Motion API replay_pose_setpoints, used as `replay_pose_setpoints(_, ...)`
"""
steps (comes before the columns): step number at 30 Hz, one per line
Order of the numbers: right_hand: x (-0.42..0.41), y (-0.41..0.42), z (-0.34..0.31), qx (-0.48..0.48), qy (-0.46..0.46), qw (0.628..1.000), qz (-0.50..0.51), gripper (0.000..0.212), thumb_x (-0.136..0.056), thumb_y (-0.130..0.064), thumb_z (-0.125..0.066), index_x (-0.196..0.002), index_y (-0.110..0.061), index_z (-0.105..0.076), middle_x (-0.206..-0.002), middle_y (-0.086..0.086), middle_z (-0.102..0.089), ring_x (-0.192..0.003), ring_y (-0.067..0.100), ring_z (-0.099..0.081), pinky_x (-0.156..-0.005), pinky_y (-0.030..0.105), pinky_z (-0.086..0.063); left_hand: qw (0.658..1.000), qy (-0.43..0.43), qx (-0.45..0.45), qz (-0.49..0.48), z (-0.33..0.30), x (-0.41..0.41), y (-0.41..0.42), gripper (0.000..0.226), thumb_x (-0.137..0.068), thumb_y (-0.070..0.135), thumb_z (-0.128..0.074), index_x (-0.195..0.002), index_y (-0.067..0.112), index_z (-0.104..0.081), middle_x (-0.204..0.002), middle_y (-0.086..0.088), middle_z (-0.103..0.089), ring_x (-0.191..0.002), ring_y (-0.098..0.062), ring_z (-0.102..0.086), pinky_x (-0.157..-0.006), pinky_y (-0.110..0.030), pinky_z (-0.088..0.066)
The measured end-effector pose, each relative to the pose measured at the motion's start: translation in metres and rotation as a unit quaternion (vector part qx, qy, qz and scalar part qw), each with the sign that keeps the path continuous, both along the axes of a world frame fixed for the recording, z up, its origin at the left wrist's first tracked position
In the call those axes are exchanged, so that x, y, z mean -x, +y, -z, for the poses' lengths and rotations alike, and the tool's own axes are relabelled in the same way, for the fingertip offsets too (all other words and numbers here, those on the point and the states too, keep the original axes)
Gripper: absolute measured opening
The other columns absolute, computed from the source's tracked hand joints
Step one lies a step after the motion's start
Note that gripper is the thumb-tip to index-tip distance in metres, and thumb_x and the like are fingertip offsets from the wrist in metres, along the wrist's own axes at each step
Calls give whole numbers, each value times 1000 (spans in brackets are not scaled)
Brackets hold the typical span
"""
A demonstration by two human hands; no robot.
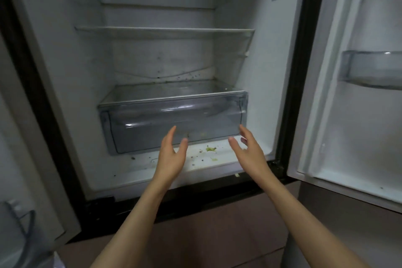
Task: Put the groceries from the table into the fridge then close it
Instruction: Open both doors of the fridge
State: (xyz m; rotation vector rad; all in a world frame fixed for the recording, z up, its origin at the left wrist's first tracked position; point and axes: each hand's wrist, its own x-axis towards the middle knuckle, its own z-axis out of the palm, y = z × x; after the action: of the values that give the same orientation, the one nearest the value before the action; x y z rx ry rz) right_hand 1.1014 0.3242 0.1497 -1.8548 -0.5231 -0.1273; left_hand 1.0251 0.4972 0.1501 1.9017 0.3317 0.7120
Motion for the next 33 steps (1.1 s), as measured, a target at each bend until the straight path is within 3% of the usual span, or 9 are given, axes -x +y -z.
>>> replay_pose_setpoints(2,-21,15,-4,-92,107,990,-23,55,-94,-38,-48,-143,-22,-30,-141,0,-40,-128,16,-41,-109,36,-34,988,-37,153,-3,-8,-15,14,51,-96,30,-47,-144,24,-29,-150,-1,-30,-136,-16,-32,-111,-37,-29)
replay_pose_setpoints(7,-82,45,-19,-145,162,972,-87,49,-95,-32,-49,-139,-18,-34,-130,2,-48,-116,20,-53,-100,37,-43,918,-82,388,19,-23,-64,55,50,-98,24,-44,-144,14,-28,-149,-6,-32,-133,-25,-37,-105,-41,-35)
replay_pose_setpoints(11,-128,61,-42,-343,329,868,-145,31,-96,-24,-48,-123,-12,-41,-135,19,-47,-110,31,-54,-90,40,-47,870,-116,478,15,-37,-96,75,48,-99,26,-40,-143,11,-28,-149,-14,-32,-132,-30,-39,-98,-42,-39)
replay_pose_setpoints(14,-150,68,-51,-382,390,824,-149,42,-95,-25,-49,-131,-7,-36,-138,22,-41,-121,36,-48,-93,47,-44,846,-174,504,7,-45,-108,85,49,-101,28,-35,-144,8,-21,-146,-15,-36,-130,-32,-42,-91,-45,-42)
replay_pose_setpoints(16,-157,74,-56,-396,411,804,-167,24,-95,-25,-49,-109,-7,-43,-137,22,-41,-123,37,-47,-93,51,-42,837,-193,512,2,-48,-112,87,47,-102,25,-31,-143,5,-20,-144,-17,-39,-129,-33,-43,-91,-46,-42)
replay_pose_setpoints(21,-162,81,-55,-435,438,765,-183,18,-98,-21,-44,-91,-5,-44,-134,24,-47,-125,36,-46,-90,53,-41,867,-177,463,-53,-47,-114,85,32,-102,32,-28,-115,7,-44,-130,-15,-52,-117,-30,-54,-88,-40,-45)
replay_pose_setpoints(23,-160,78,-52,-442,433,763,-186,18,-99,-18,-41,-88,-5,-44,-127,25,-50,-123,38,-47,-91,53,-42,872,-178,448,-80,-48,-114,82,30,-102,33,-28,-92,9,-43,-119,-17,-54,-97,-29,-61,-83,-37,-49)
replay_pose_setpoints(27,-151,71,-50,-438,409,779,-183,16,-99,-16,-41,-88,-5,-45,-113,25,-54,-108,38,-55,-81,51,-51,875,-193,436,-85,-46,-102,78,29,-101,33,-31,-88,9,-42,-106,-16,-57,-68,-17,-67,-67,-30,-56)
replay_pose_setpoints(33,-129,57,-51,-451,387,785,-173,7,-97,-14,-45,-94,-8,-45,-103,21,-59,-84,32,-63,-73,43,-57,875,-194,441,-55,-51,-73,62,27,-101,32,-31,-87,12,-43,-107,-13,-58,-87,-23,-63,-69,-29,-51)
